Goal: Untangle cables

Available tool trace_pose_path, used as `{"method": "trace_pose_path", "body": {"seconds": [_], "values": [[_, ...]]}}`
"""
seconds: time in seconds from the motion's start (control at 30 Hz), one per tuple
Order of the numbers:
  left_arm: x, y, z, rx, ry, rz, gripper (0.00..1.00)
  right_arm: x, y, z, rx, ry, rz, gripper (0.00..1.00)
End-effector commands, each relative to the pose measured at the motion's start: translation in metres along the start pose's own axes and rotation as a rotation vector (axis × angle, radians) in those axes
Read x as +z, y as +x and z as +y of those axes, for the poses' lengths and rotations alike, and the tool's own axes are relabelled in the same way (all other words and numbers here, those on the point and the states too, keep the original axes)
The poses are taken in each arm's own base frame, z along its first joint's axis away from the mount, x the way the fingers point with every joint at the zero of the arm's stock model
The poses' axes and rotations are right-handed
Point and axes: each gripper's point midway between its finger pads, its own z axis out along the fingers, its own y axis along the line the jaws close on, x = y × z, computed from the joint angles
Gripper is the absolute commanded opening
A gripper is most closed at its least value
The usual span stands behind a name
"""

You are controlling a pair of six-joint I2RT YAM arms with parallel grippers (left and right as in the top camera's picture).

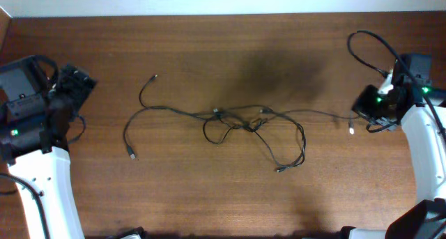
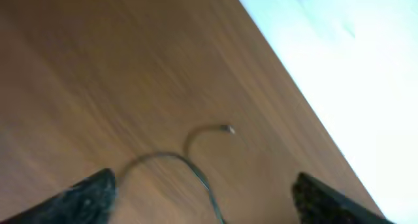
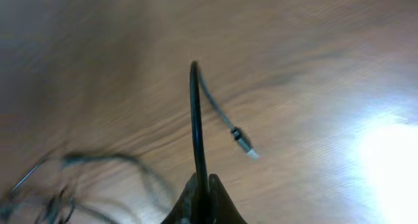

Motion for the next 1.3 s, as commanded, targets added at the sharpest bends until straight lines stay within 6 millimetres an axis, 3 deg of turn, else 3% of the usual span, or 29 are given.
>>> {"method": "trace_pose_path", "body": {"seconds": [0.0, 0.07, 0.1, 0.23, 0.4, 0.6, 0.67, 0.73, 0.8, 0.83, 0.9, 1.07, 1.13, 1.17, 1.27], "values": [[-0.003, 0.043, -0.061, 0.176, 0.345, 0.239, 0.99, -0.021, 0.012, 0.07, -0.257, -0.287, 0.02, 0.04], [-0.004, 0.063, -0.079, 0.317, 0.455, 0.302, 0.99, -0.036, 0.02, 0.105, -0.389, -0.411, 0.016, 0.04], [-0.009, 0.088, -0.098, 0.44, 0.584, 0.374, 0.99, -0.051, 0.02, 0.126, -0.442, -0.459, -0.01, 0.04], [-0.03, 0.141, -0.136, 0.656, 0.816, 0.478, 0.99, -0.094, 0.012, 0.166, -0.529, -0.518, -0.087, 0.04], [-0.049, 0.188, -0.167, 0.777, 0.922, 0.537, 0.99, -0.143, 0.011, 0.195, -0.602, -0.572, -0.153, 0.04], [-0.043, 0.237, -0.191, 0.974, 0.893, 0.503, 1.0, -0.215, -0.005, 0.22, -0.608, -0.653, -0.302, 0.04], [-0.04, 0.254, -0.195, 1.09, 0.884, 0.47, 0.92, -0.232, -0.006, 0.222, -0.613, -0.663, -0.329, 0.04], [-0.046, 0.287, -0.204, 1.204, 0.942, 0.479, 0.84, -0.245, -0.005, 0.222, -0.604, -0.67, -0.338, 0.04], [-0.049, 0.306, -0.212, 1.246, 0.983, 0.484, 0.73, -0.247, -0.002, 0.22, -0.589, -0.669, -0.323, 0.04], [-0.047, 0.317, -0.218, 1.267, 0.998, 0.478, 0.63, -0.248, 0.003, 0.219, -0.589, -0.677, -0.303, 0.04], [-0.041, 0.334, -0.227, 1.284, 1.024, 0.478, 0.56, -0.25, 0.01, 0.223, -0.598, -0.718, -0.274, 0.04], [-0.015, 0.391, -0.239, 1.293, 1.051, 0.55, 0.56, -0.269, 0.01, 0.229, -0.621, -0.76, -0.308, 0.04], [0.004, 0.417, -0.231, 1.317, 1.019, 0.6, 0.61, -0.282, 0.007, 0.231, -0.632, -0.769, -0.351, 0.04], [0.022, 0.428, -0.222, 1.341, 0.949, 0.61, 0.65, -0.288, 0.004, 0.23, -0.632, -0.758, -0.379, 0.04], [0.074, 0.439, -0.192, 1.374, 0.705, 0.618, 0.66, -0.306, -0.015, 0.22, -0.609, -0.667, -0.501, 0.04]]}}
